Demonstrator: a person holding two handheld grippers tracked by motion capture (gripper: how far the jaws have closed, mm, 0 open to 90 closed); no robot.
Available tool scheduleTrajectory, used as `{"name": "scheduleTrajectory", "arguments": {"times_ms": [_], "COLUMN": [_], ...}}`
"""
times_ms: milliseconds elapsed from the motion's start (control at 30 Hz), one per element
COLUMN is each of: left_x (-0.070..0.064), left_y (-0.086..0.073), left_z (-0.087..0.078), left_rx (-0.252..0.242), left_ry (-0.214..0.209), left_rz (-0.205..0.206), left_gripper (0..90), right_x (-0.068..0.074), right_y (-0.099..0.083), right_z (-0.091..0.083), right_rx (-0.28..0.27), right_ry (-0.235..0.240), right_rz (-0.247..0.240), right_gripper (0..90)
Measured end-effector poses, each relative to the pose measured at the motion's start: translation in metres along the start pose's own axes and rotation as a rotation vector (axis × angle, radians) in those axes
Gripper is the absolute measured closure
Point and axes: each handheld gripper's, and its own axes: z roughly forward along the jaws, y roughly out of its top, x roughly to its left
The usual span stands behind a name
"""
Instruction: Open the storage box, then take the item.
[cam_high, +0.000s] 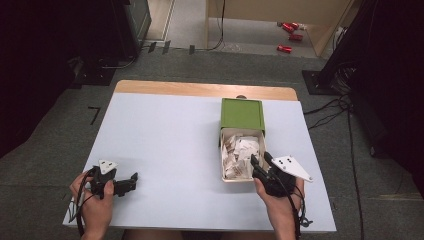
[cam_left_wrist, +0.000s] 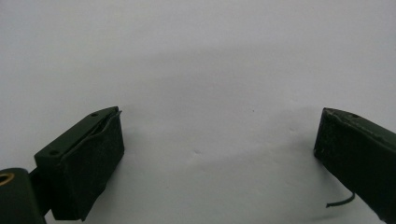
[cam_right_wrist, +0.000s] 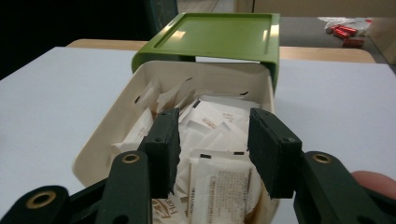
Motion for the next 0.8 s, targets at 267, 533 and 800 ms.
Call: {"name": "scheduleTrajectory", "arguments": {"times_ms": [267, 533, 800], "left_x": [0.000, 0.000, 0.000], "left_y": [0.000, 0.000, 0.000], "left_z": [0.000, 0.000, 0.000], "left_rx": [0.000, 0.000, 0.000], "left_ry": [0.000, -0.001, -0.001], "left_rz": [0.001, 0.000, 0.000], "left_gripper": [1.7, 1.7, 1.7], "right_x": [0.009, 0.012, 0.018], "right_y": [-0.002, -0.008, -0.017], "right_z": [0.005, 0.014, 0.022], "right_rx": [0.016, 0.041, 0.076], "right_ry": [0.029, 0.052, 0.084], "right_rz": [-0.010, -0.013, -0.046], "right_gripper": [54.1, 56.0, 60.2]}}
